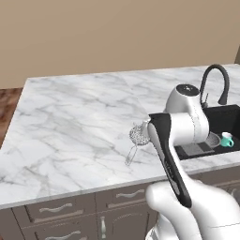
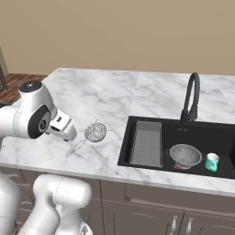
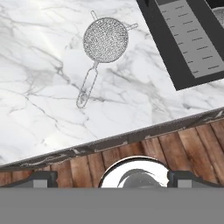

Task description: Pick the strainer and colander and place them in the sink. Then turn on the water.

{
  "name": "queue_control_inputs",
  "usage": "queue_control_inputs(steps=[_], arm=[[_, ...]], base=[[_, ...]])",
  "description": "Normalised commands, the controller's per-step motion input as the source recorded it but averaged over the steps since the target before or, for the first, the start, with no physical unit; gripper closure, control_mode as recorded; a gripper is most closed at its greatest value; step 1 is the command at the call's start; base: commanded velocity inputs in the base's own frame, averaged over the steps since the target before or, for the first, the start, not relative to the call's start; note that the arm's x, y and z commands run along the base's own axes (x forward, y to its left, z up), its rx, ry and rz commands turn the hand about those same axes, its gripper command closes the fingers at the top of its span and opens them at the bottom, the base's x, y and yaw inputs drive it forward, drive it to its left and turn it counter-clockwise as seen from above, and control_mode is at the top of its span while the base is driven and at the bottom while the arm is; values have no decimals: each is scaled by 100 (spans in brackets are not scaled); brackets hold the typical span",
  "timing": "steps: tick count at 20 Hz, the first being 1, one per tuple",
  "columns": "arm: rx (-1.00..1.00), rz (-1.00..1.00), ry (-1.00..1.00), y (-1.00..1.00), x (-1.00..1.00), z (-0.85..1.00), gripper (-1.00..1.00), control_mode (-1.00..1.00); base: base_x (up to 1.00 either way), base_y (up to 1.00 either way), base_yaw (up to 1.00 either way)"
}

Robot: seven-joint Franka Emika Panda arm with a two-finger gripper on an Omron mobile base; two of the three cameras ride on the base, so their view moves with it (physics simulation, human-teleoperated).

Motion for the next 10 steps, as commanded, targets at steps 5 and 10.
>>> queue_control_inputs(steps=[5, 10], arm=[[1, 0, 3, 17, 29, -7, -100, -100], [0, 0, 1, 9, 23, -30, -100, -100]], base=[[0, 0, 0], [0, 0, 0]])
